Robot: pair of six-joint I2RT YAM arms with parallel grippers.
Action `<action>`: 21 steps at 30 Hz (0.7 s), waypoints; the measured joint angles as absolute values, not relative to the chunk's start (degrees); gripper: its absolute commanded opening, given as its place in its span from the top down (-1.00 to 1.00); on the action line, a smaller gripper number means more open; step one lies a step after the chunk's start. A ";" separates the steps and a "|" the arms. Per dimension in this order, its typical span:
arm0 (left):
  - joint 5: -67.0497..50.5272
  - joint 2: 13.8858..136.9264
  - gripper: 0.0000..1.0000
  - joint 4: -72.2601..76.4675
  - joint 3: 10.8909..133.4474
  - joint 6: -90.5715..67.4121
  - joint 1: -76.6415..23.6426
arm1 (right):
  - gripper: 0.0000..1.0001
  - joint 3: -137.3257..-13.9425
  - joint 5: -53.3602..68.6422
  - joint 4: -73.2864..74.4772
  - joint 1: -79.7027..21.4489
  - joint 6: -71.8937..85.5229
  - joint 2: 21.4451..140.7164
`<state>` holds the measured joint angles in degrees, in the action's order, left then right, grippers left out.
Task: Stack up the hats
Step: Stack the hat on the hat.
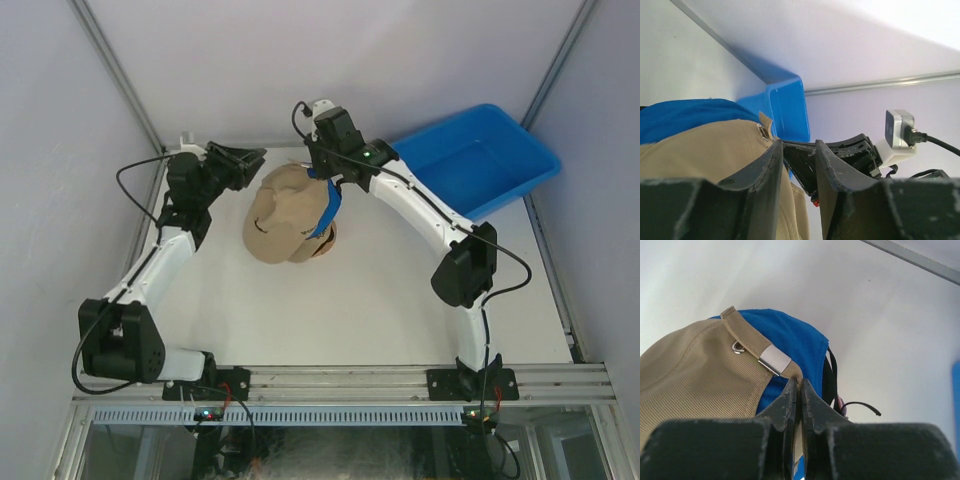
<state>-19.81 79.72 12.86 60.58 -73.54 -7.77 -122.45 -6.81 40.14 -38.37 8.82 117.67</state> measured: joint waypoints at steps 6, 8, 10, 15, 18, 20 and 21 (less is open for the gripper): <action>-15.55 75.05 0.23 11.05 56.99 -73.34 -7.03 | 1.00 -122.76 -8.36 41.58 -37.85 9.85 117.51; -14.76 74.15 0.23 10.04 55.79 -73.08 -7.03 | 1.00 -122.76 -8.88 42.06 -37.82 10.04 117.27; -14.02 73.34 0.23 9.06 54.26 -72.64 -7.03 | 1.00 -122.76 -9.21 42.48 -37.80 10.07 116.97; -12.91 70.91 0.23 6.96 49.47 -71.42 -7.05 | 1.00 -122.76 -10.11 43.31 -37.80 10.07 116.51; -12.60 69.97 0.24 6.48 47.29 -71.18 -7.05 | 1.00 -123.33 -10.48 44.16 -37.91 10.07 116.51; -12.60 69.82 0.26 6.52 46.65 -71.02 -6.98 | 1.00 -123.90 -10.76 44.49 -38.04 10.04 116.49; -12.60 69.73 0.27 6.44 46.52 -70.94 -6.98 | 1.00 -124.14 -10.96 44.53 -38.11 10.04 116.49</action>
<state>-12.60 69.73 6.44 46.52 -70.94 -6.98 -124.14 -10.96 44.53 -38.11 10.04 116.49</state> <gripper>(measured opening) 0.381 0.008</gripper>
